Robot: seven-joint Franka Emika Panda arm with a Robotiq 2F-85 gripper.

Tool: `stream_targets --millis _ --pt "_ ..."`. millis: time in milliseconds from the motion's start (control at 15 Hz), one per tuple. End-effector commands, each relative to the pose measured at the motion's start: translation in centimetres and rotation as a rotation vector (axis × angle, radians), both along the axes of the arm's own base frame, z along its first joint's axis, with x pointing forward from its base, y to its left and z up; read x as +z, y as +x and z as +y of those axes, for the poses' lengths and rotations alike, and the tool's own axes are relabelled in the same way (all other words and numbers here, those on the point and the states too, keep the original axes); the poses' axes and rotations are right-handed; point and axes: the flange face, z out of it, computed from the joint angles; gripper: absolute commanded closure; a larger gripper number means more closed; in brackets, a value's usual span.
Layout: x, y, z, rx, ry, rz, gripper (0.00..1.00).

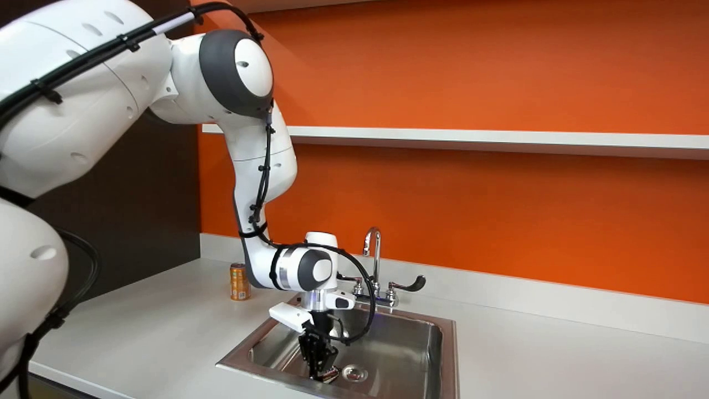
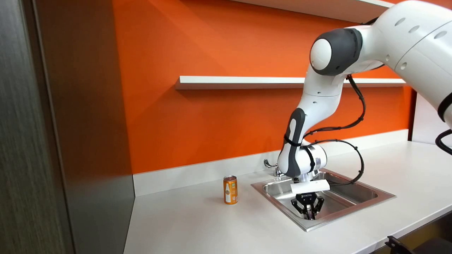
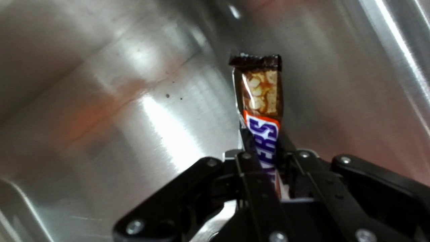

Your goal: Put the chocolate bar on the left counter

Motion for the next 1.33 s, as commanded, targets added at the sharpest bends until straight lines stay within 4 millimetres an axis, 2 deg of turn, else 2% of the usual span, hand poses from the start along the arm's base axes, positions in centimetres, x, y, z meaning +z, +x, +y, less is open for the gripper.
stream_targets --millis 0,467,1000,1267 --pt "-0.3 0.4 0.3 -0.021 -0.001 -0.005 0.98" --pt "0.9 0.5 0.7 -0.006 -0.001 -0.006 0.96" --pt "5.5 1.0 3.5 0.057 -0.012 -0.044 0.96" --pt "8.3 0.5 4.4 0.08 -0.017 -0.067 0.96"
